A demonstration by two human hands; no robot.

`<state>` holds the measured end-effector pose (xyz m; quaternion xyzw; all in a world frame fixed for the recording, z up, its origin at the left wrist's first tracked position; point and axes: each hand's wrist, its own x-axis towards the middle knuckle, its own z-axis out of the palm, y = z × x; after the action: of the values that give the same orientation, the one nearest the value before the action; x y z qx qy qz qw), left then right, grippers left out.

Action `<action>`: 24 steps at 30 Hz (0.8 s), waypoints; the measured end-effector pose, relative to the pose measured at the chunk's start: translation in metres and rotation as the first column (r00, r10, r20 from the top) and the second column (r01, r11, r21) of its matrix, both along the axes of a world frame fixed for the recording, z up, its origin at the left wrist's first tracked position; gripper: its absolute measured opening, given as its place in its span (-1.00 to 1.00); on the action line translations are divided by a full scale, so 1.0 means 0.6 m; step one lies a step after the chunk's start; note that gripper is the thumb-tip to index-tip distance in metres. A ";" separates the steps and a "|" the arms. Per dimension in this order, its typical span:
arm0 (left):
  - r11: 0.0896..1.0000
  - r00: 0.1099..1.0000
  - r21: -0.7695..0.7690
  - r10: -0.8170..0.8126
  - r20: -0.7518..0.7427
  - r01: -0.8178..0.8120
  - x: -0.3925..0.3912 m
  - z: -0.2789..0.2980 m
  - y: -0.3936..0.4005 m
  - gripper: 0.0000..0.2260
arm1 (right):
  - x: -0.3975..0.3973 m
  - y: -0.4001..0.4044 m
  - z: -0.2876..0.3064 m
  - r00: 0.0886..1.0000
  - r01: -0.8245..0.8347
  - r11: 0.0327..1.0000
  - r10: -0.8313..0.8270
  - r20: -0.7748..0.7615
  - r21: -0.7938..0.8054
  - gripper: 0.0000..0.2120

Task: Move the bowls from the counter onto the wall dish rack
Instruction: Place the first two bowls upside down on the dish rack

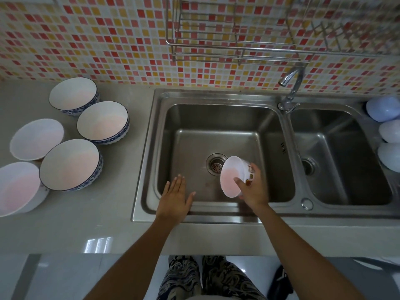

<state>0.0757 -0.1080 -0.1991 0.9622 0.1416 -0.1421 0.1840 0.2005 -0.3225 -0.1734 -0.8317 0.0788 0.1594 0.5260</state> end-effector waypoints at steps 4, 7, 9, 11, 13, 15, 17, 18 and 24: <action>1.000 1.000 -0.013 0.012 0.002 -0.012 0.000 0.001 0.000 -0.36 | -0.005 0.000 -0.006 0.994 -0.078 0.992 0.084 0.062 -0.101 -0.18; 1.000 1.000 -0.019 0.020 0.009 -0.020 0.000 0.003 -0.001 -0.38 | -0.015 0.001 -0.006 0.983 -0.118 0.983 0.136 0.124 -0.141 -0.15; 0.999 0.999 -0.030 0.033 0.020 -0.032 0.000 0.003 0.000 -0.38 | -0.020 0.002 -0.005 0.968 -0.157 0.966 0.192 0.159 -0.208 -0.15; 0.998 0.999 -0.040 0.044 0.029 -0.043 0.001 0.001 0.000 -0.38 | -0.024 0.005 -0.003 0.943 -0.206 0.940 0.265 0.202 -0.274 -0.16; 0.998 0.998 -0.040 0.050 0.035 -0.048 0.000 0.000 0.000 -0.38 | -0.026 0.006 -0.003 0.907 -0.242 0.909 0.336 0.252 -0.340 -0.14; 0.998 0.998 -0.036 0.054 0.036 -0.053 0.000 -0.001 -0.001 -0.38 | -0.026 0.005 -0.004 0.857 -0.280 0.850 0.431 0.283 -0.446 -0.11; 0.998 0.998 -0.035 0.054 0.038 -0.052 0.000 -0.002 -0.001 -0.38 | -0.028 0.003 -0.001 0.803 -0.302 0.772 0.522 0.288 -0.560 -0.07; 0.998 0.998 -0.038 0.053 0.040 -0.052 0.000 -0.002 -0.001 -0.38 | -0.029 0.002 0.000 0.778 -0.304 0.745 0.554 0.297 -0.594 -0.06; 0.997 0.995 -0.043 0.070 0.070 -0.067 -0.002 -0.002 0.001 -0.40 | -0.030 0.001 0.012 0.818 -0.168 0.835 0.415 0.399 -0.525 -0.07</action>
<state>0.0742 -0.1075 -0.2000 0.9574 0.1648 -0.1040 0.2133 0.1827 -0.3221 -0.1660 -0.9471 -0.1555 -0.0028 0.2806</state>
